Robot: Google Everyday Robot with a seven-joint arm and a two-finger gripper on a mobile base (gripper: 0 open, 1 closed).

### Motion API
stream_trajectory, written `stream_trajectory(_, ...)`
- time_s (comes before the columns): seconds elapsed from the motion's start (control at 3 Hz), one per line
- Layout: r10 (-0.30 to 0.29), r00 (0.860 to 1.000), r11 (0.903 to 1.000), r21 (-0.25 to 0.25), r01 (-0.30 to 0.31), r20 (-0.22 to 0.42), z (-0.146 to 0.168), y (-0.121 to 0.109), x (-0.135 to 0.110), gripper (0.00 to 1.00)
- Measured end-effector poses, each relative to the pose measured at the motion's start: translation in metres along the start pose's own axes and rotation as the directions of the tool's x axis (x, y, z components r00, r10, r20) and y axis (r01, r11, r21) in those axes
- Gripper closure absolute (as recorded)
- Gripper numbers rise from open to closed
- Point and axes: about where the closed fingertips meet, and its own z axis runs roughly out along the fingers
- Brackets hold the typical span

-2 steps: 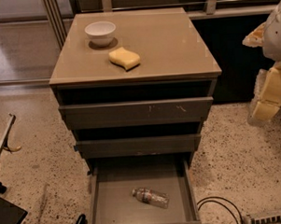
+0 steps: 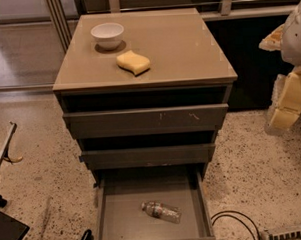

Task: Pick water bottle from bottom drawer and place on counter

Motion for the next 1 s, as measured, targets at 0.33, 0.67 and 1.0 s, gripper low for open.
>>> stream_trajectory(0.33,0.013,1.000,0.9997,-0.019,-0.013,0.027,0.032,0.005,0.005,0.00)
stream_trajectory(0.67,0.031,0.995,0.9974,-0.068,-0.024,0.100,0.095,0.029,0.014,0.00)
stream_trajectory(1.0,0.073,0.978,0.9891,-0.140,-0.046,0.194,0.172,0.071,0.023,0.00)
